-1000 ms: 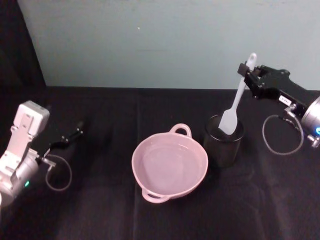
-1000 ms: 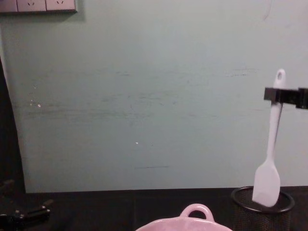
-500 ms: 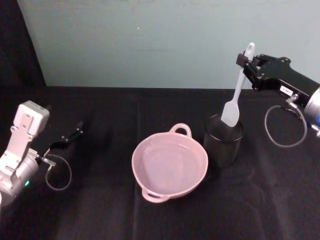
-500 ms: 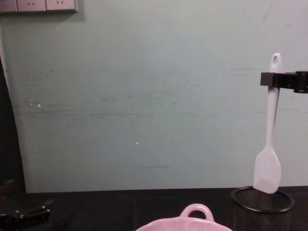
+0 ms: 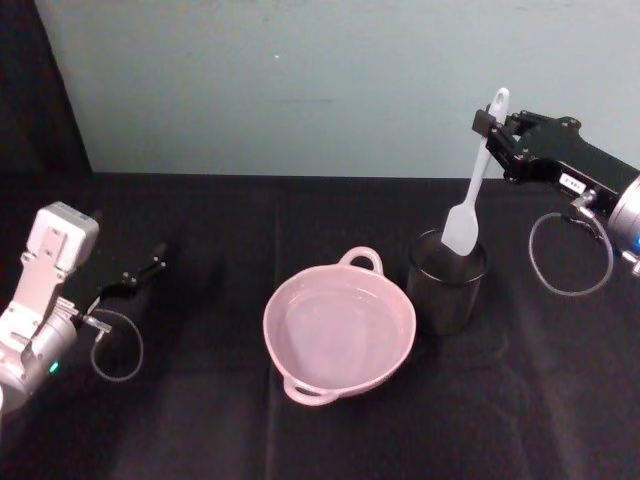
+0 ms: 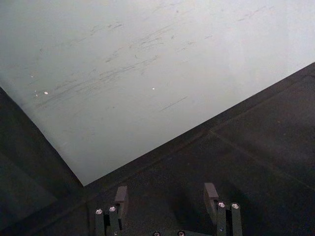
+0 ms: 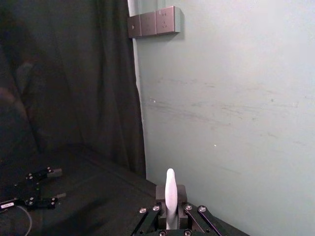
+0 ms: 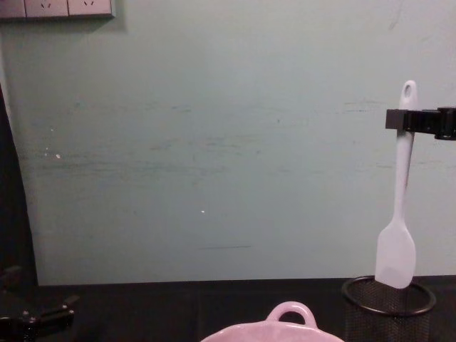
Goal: Use the one hand to pick up the spoon and stir the clear water in the bowl.
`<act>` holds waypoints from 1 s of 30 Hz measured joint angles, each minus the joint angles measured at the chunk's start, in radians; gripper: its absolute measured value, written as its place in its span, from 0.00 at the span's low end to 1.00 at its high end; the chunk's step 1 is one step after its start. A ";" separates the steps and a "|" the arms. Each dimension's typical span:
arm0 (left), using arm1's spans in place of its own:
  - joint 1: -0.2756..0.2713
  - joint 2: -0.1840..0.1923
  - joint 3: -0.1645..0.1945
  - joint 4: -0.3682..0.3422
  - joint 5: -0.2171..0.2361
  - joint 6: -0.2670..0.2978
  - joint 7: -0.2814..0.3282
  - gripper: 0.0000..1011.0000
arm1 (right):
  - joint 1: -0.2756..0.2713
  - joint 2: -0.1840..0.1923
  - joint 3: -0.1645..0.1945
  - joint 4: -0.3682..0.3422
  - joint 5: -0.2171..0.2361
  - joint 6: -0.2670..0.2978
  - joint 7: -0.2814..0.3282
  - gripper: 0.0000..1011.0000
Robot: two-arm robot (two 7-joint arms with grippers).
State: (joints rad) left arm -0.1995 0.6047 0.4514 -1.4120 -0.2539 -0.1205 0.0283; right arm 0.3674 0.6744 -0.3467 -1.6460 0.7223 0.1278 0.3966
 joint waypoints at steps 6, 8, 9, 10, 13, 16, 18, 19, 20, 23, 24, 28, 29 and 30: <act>0.000 0.000 0.000 0.000 0.000 0.000 0.000 0.99 | -0.004 -0.001 0.003 -0.008 -0.001 0.000 0.006 0.12; 0.000 0.000 0.000 0.000 0.000 0.000 0.000 0.99 | -0.005 -0.009 0.002 -0.021 -0.004 0.000 0.015 0.12; 0.000 0.000 0.000 0.000 0.000 0.000 0.000 0.99 | -0.001 -0.020 -0.006 -0.028 -0.009 0.000 0.025 0.12; 0.000 0.000 0.000 0.000 0.000 0.000 0.000 0.99 | -0.001 -0.020 -0.006 -0.028 -0.009 0.000 0.025 0.12; 0.000 0.000 0.000 0.000 0.000 0.000 0.000 0.99 | 0.016 -0.046 -0.032 -0.033 -0.023 0.000 0.044 0.12; 0.000 0.000 0.000 0.000 0.000 0.000 0.000 0.99 | 0.044 -0.089 -0.076 -0.021 -0.046 -0.003 0.065 0.12; 0.000 0.000 0.000 0.000 0.000 0.000 0.000 0.99 | 0.054 -0.107 -0.096 -0.006 -0.059 -0.010 0.073 0.12; 0.000 0.000 0.000 0.000 0.000 0.000 0.000 0.99 | 0.063 -0.123 -0.112 0.011 -0.071 -0.019 0.081 0.12; 0.000 0.000 0.000 0.000 0.000 0.000 0.000 0.99 | 0.063 -0.123 -0.112 0.011 -0.071 -0.019 0.081 0.12; 0.000 0.000 0.000 0.000 0.000 0.000 0.000 0.99 | 0.072 -0.152 -0.137 0.051 -0.095 -0.048 0.102 0.12; 0.000 0.000 0.000 0.000 0.000 0.000 0.000 0.99 | 0.074 -0.160 -0.147 0.065 -0.108 -0.059 0.110 0.12; 0.000 0.000 0.000 0.000 0.000 0.000 0.000 0.99 | 0.077 -0.174 -0.164 0.098 -0.131 -0.086 0.140 0.12; 0.000 0.000 0.000 0.000 0.000 0.000 0.000 0.99 | 0.077 -0.174 -0.165 0.102 -0.134 -0.090 0.145 0.12; 0.000 0.000 0.000 0.000 0.000 0.000 0.000 0.99 | 0.077 -0.177 -0.170 0.113 -0.141 -0.098 0.155 0.12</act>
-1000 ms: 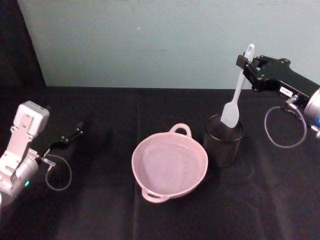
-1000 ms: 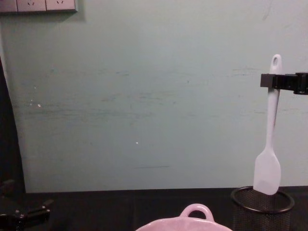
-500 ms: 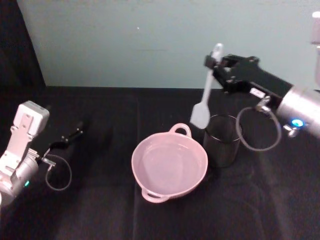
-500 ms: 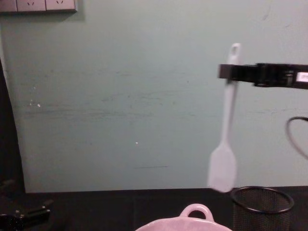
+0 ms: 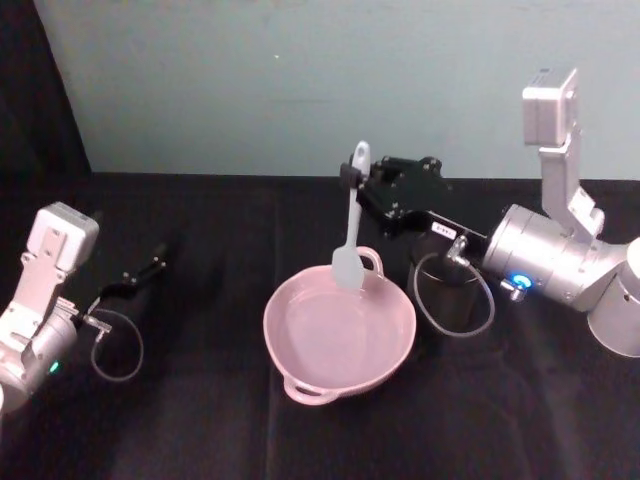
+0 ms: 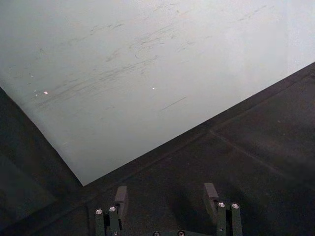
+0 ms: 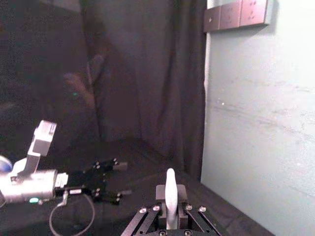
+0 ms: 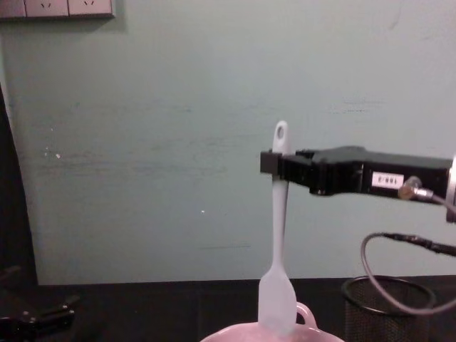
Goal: Use the one hand to pick up the spoon and stir the clear water in the bowl.
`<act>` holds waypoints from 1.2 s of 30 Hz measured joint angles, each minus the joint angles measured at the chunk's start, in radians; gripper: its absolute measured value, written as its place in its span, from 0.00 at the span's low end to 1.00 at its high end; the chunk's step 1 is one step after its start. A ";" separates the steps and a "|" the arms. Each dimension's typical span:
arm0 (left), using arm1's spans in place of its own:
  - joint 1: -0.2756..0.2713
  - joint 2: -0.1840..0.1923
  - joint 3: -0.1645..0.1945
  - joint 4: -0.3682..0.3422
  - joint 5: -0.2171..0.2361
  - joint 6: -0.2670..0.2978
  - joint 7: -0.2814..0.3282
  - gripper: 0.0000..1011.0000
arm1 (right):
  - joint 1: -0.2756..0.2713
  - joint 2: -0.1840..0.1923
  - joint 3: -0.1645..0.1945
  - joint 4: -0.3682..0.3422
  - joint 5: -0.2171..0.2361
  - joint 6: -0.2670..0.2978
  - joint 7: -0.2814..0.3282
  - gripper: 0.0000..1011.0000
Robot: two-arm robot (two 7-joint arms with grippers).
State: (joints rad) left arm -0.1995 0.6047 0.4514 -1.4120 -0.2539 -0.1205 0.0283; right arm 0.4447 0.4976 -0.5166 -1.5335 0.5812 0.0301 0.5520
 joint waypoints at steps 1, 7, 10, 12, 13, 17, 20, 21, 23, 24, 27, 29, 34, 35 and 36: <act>0.000 0.000 0.000 0.000 0.000 0.000 0.000 0.99 | -0.001 -0.001 -0.002 0.005 -0.003 -0.004 0.005 0.12; 0.000 0.000 0.000 0.000 0.000 0.000 0.000 0.99 | -0.017 -0.020 -0.025 0.035 -0.022 -0.031 0.038 0.12; 0.000 0.000 0.000 0.000 0.000 0.000 0.000 0.99 | -0.024 -0.033 -0.033 0.045 -0.025 -0.041 0.047 0.12; 0.000 0.000 0.000 0.000 0.000 0.000 0.000 0.99 | -0.026 -0.042 -0.037 0.052 -0.026 -0.044 0.052 0.12; 0.000 0.000 0.000 0.000 0.000 0.000 0.000 0.99 | -0.026 -0.052 -0.041 0.059 -0.026 -0.048 0.057 0.12; 0.000 0.000 0.000 0.000 0.000 0.000 0.000 0.99 | -0.021 -0.076 -0.049 0.089 -0.024 -0.052 0.067 0.12; 0.000 0.000 0.000 0.000 0.000 0.000 0.000 0.99 | -0.005 -0.105 -0.057 0.132 -0.022 -0.059 0.077 0.12; 0.000 0.000 0.000 0.000 0.000 0.000 0.000 0.99 | -0.005 -0.105 -0.057 0.132 -0.022 -0.059 0.077 0.12; 0.000 0.000 0.000 0.000 0.000 0.000 0.000 0.99 | 0.004 -0.121 -0.059 0.162 -0.019 -0.063 0.081 0.12; 0.000 0.000 0.000 0.000 0.000 0.000 0.000 0.99 | 0.007 -0.126 -0.059 0.173 -0.017 -0.065 0.082 0.12; 0.000 0.000 0.000 0.000 0.000 0.000 0.000 0.99 | 0.016 -0.144 -0.052 0.212 -0.014 -0.079 0.082 0.12; 0.000 0.000 0.000 0.000 0.000 0.000 0.000 0.99 | 0.021 -0.153 -0.044 0.234 -0.015 -0.091 0.077 0.12; 0.000 0.000 0.000 0.000 0.000 0.000 0.000 0.99 | 0.023 -0.152 -0.025 0.246 -0.032 -0.104 0.049 0.12; 0.000 0.000 0.000 0.000 0.000 0.000 0.000 0.99 | 0.019 -0.147 -0.017 0.242 -0.041 -0.105 0.037 0.12; 0.000 0.000 0.000 0.000 0.000 0.000 0.000 0.99 | 0.016 -0.143 -0.013 0.239 -0.046 -0.105 0.032 0.12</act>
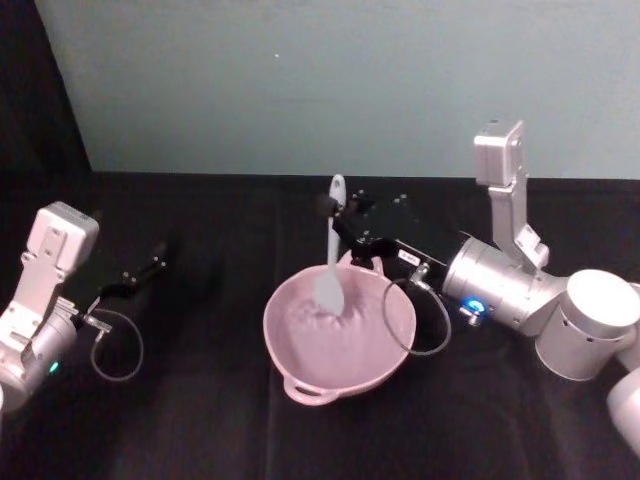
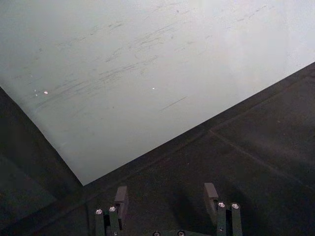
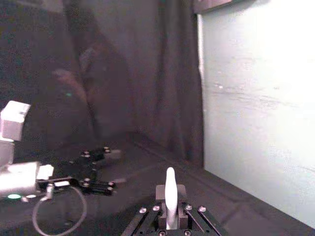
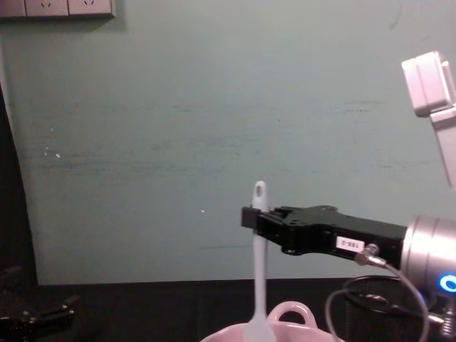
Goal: Use the one hand to pick up the spoon and stir the clear water in the bowl.
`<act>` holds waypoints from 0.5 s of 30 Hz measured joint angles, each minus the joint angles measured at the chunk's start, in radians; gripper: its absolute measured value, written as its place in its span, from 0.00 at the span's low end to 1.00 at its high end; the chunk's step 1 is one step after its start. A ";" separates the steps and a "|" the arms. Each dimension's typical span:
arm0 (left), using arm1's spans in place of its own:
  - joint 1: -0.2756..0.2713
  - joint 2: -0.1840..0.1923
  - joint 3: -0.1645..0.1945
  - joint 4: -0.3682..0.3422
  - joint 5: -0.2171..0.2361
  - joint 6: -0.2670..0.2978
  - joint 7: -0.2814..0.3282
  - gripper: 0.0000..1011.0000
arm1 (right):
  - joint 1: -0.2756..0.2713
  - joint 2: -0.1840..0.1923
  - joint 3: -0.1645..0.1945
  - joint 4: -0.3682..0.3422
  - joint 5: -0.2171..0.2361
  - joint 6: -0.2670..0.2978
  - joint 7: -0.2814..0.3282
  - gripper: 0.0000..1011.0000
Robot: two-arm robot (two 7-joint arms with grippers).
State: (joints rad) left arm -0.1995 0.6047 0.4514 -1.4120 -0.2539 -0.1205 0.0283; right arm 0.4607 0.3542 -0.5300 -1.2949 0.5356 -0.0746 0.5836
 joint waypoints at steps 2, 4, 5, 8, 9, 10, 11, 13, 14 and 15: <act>0.000 0.000 0.000 0.000 0.000 0.000 0.000 0.99 | -0.006 0.007 0.007 -0.009 -0.009 0.000 -0.010 0.12; 0.000 0.000 0.000 0.000 0.000 0.000 0.000 0.99 | -0.016 0.019 0.016 -0.026 -0.024 0.002 -0.024 0.12; 0.000 0.000 0.000 0.000 0.000 0.000 0.000 0.99 | -0.024 0.027 0.021 -0.040 -0.032 0.006 -0.031 0.12; 0.000 0.000 0.000 0.000 0.000 0.000 0.000 0.99 | -0.041 0.043 0.029 -0.068 -0.048 0.015 -0.040 0.12; 0.000 0.000 0.000 0.000 0.000 0.000 0.000 0.99 | -0.041 0.043 0.029 -0.068 -0.048 0.015 -0.040 0.12; 0.000 0.000 0.000 0.000 0.000 0.000 0.000 0.99 | -0.050 0.049 0.031 -0.083 -0.055 0.021 -0.043 0.12; 0.000 0.000 0.000 0.000 0.000 0.000 0.000 0.99 | -0.056 0.053 0.032 -0.093 -0.057 0.023 -0.044 0.12; 0.000 0.000 0.000 0.000 0.000 0.000 0.000 0.99 | -0.071 0.062 0.033 -0.120 -0.065 0.030 -0.045 0.12; 0.000 0.000 0.000 0.000 0.000 0.000 0.000 0.99 | -0.081 0.066 0.033 -0.138 -0.070 0.034 -0.044 0.12; 0.000 0.000 0.000 0.000 0.000 0.000 0.000 0.99 | -0.081 0.066 0.033 -0.138 -0.070 0.034 -0.044 0.12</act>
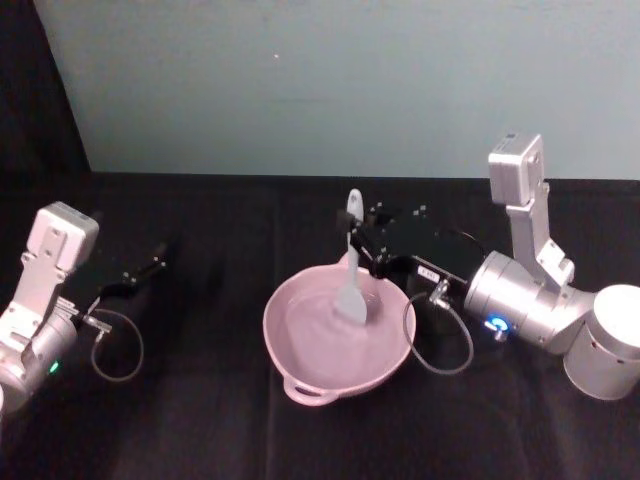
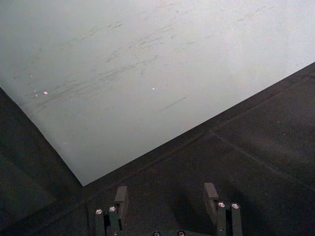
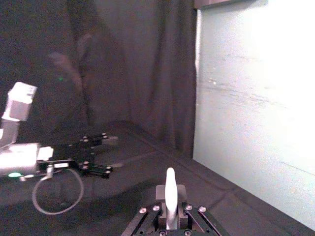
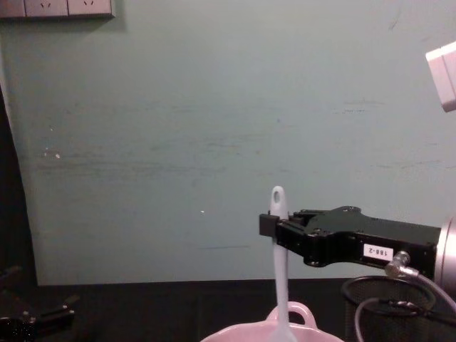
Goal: Use the one hand to pick up the spoon and stir the clear water in the bowl.
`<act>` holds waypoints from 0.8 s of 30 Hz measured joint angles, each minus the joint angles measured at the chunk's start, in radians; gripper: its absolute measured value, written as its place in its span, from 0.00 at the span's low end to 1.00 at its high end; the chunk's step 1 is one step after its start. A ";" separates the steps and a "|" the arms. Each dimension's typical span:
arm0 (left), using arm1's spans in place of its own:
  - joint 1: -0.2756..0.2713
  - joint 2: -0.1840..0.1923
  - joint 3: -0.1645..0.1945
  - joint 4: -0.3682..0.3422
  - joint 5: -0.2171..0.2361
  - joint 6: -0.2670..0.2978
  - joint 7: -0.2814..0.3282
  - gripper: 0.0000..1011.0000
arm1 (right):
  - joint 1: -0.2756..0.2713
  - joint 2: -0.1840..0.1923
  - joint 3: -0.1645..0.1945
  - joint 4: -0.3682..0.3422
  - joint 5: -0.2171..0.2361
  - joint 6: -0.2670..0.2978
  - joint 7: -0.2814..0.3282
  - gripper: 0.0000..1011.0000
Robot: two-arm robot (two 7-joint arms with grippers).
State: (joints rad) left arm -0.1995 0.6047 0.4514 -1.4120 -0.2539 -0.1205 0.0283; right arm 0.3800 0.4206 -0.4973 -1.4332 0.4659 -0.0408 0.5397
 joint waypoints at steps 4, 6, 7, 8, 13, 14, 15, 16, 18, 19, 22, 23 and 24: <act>0.000 0.000 0.000 0.000 0.000 0.000 0.000 0.99 | -0.024 0.006 -0.009 -0.046 -0.003 0.005 0.017 0.12; 0.000 0.000 0.000 0.000 0.000 0.000 0.000 0.99 | -0.028 0.003 -0.012 -0.053 -0.001 0.004 0.025 0.12; 0.000 0.000 0.000 0.000 0.000 0.000 0.000 0.99 | -0.030 -0.001 -0.016 -0.058 0.003 0.004 0.032 0.12; 0.000 0.000 0.000 0.000 0.000 0.000 0.000 0.99 | -0.031 -0.003 -0.017 -0.058 0.007 0.003 0.036 0.12; 0.000 0.000 0.000 0.000 0.000 0.000 0.000 0.99 | -0.025 -0.031 -0.028 -0.041 0.033 -0.007 0.059 0.12; 0.000 0.000 0.000 0.000 0.000 0.000 0.000 0.99 | -0.023 -0.035 -0.030 -0.035 0.036 -0.008 0.061 0.12; 0.000 0.000 0.000 0.000 0.000 0.000 0.000 0.99 | -0.019 -0.040 -0.031 -0.029 0.039 -0.011 0.063 0.12; 0.000 0.000 0.000 0.000 0.000 0.000 0.000 0.99 | -0.012 -0.049 -0.034 -0.015 0.044 -0.014 0.066 0.12; 0.000 0.000 0.000 0.000 0.000 0.000 0.000 0.99 | -0.005 -0.056 -0.034 -0.001 0.048 -0.019 0.066 0.12; 0.000 0.000 0.000 0.000 0.000 0.000 0.000 0.99 | 0.001 -0.064 -0.034 0.014 0.049 -0.025 0.066 0.12; 0.000 0.000 0.000 0.000 0.000 0.000 0.000 0.99 | 0.011 -0.077 -0.032 0.042 0.050 -0.039 0.062 0.12; 0.000 0.000 0.000 0.000 0.000 0.000 0.000 0.99 | 0.014 -0.081 -0.030 0.051 0.049 -0.044 0.058 0.12; 0.000 0.000 0.000 0.000 0.000 0.000 0.000 0.99 | 0.018 -0.085 -0.026 0.065 0.046 -0.052 0.051 0.12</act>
State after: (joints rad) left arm -0.1996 0.6047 0.4514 -1.4120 -0.2539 -0.1205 0.0283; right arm 0.3979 0.3354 -0.5235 -1.3685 0.5121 -0.0930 0.5908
